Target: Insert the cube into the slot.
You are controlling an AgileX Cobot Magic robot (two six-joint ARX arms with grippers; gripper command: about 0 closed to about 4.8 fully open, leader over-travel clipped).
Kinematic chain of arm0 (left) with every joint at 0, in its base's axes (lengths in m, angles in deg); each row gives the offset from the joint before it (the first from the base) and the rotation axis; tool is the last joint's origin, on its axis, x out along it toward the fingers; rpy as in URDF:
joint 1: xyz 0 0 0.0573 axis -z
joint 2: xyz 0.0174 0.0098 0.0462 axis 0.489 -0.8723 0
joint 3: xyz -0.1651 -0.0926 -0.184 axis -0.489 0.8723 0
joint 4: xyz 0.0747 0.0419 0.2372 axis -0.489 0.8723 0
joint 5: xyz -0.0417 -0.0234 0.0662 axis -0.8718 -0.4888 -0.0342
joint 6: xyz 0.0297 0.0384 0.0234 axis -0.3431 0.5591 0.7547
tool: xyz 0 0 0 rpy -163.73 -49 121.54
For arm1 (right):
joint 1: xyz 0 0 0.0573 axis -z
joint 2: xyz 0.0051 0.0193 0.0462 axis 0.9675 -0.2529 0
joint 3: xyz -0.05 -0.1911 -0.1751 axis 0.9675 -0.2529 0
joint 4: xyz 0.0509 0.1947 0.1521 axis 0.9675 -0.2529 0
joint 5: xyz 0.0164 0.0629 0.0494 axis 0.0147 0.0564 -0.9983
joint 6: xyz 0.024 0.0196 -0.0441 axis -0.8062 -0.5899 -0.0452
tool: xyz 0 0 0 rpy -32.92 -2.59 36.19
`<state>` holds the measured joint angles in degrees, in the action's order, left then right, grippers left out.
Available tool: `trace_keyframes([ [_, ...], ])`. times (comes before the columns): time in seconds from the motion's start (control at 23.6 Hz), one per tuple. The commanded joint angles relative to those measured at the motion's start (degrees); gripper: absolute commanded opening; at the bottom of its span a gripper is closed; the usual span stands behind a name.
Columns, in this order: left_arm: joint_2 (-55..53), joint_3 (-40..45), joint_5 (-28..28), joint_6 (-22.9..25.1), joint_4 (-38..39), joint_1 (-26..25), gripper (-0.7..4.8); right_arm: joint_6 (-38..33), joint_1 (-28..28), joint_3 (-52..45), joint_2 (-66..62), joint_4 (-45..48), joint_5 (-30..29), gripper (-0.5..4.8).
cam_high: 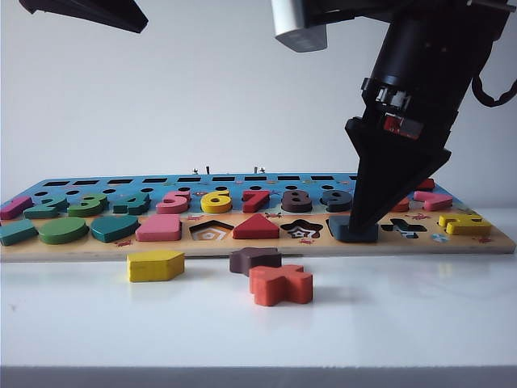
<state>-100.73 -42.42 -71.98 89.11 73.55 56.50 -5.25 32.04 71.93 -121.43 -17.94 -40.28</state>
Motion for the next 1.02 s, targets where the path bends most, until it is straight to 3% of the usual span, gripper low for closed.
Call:
trace_keyframes([
  [0.04, 0.0, -0.2, -0.2, 0.02, -0.59, 0.07, 0.17, -0.15, 0.17, 0.2, -0.2, 0.61, 0.61, -0.08],
  [1.02, 0.0, -0.2, -0.2, 0.02, -0.59, 0.07, 0.17, -0.39, 0.55, 0.22, -0.04, 2.58, 2.6, -0.08],
])
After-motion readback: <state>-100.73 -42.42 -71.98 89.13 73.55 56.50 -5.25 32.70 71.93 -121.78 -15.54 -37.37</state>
